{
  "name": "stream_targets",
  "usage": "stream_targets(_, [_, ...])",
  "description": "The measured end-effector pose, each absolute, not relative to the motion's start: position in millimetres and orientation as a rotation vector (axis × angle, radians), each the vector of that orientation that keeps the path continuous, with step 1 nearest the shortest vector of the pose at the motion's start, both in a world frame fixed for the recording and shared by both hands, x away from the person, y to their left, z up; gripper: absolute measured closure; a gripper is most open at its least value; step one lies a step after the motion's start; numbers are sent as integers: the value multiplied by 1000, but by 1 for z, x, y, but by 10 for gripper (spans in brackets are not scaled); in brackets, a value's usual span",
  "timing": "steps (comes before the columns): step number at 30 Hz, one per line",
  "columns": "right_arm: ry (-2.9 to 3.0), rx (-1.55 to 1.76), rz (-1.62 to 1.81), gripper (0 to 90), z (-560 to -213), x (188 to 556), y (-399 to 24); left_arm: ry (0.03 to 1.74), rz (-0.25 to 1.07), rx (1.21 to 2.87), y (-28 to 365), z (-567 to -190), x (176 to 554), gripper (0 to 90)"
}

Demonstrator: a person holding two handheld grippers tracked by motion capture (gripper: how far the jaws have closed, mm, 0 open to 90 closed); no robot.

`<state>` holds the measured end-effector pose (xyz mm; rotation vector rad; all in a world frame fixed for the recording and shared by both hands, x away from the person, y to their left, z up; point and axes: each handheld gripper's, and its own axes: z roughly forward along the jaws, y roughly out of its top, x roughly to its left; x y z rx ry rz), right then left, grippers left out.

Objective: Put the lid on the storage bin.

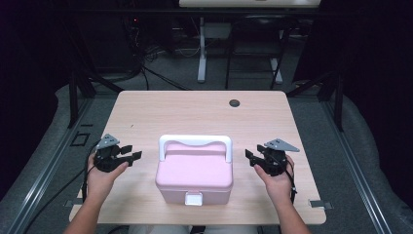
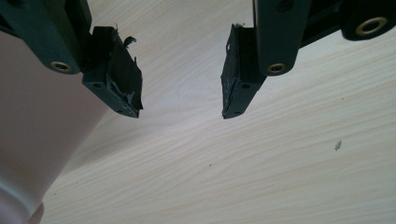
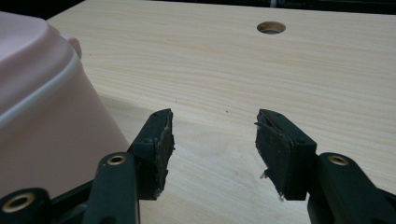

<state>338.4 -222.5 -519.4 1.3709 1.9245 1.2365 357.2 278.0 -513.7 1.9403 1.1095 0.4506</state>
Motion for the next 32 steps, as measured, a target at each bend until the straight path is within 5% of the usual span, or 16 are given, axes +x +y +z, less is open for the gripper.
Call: stream_targets(32, [1968, 1331, 1126, 440, -538, 341, -210, 1158, 417, 2019, 276, -546, 365, 465])
